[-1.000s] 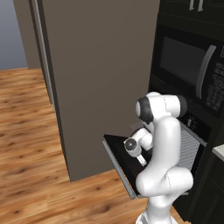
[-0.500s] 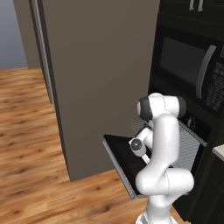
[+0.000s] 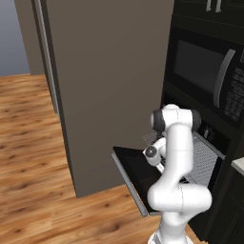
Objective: Place the fish on the rack of the oven, and slide the rack back inside. Close the oven door.
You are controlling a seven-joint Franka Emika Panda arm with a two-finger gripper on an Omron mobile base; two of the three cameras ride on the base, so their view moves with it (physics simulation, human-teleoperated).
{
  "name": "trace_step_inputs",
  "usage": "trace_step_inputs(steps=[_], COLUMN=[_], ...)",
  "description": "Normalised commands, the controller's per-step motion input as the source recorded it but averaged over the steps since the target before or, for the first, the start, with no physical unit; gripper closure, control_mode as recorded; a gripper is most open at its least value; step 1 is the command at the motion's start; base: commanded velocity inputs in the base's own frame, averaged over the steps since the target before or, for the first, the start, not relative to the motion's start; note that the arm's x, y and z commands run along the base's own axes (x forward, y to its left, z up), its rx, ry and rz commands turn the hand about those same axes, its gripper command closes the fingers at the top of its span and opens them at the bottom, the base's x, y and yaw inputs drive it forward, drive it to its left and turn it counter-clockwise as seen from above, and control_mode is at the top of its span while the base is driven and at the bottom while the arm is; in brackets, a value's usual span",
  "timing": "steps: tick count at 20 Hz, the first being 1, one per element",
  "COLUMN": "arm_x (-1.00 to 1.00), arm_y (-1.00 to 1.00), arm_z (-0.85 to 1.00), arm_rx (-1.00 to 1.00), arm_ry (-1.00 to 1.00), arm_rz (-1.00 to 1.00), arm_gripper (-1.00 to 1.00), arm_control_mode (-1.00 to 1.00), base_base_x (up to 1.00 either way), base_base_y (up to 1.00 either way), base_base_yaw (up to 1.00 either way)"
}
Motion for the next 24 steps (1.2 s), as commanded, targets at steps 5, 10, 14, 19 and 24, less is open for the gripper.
trace_step_inputs(steps=[5, 10, 14, 19, 24], arm_x=[0.39, 0.36, 0.17, 0.17, 0.0], arm_y=[-0.57, -0.66, -0.86, -0.98, -0.49], arm_z=[-0.4, -0.41, -0.05, 0.01, 0.14], arm_rx=[-0.05, -0.09, -0.06, -0.01, 0.0], arm_ry=[0.07, 0.05, 0.0, 0.0, -0.01], arm_rz=[0.05, 0.05, 0.0, 0.0, 0.0], arm_gripper=[-1.0, -1.0, -1.0, -1.0, -1.0], arm_control_mode=[-1.0, -1.0, -1.0, -1.0, -1.0], base_base_x=[0.0, 0.0, 0.0, 0.0, 0.0], base_base_y=[0.0, 0.0, 0.0, 0.0, 0.0], base_base_yaw=[0.0, 0.0, 0.0, 0.0, 0.0])
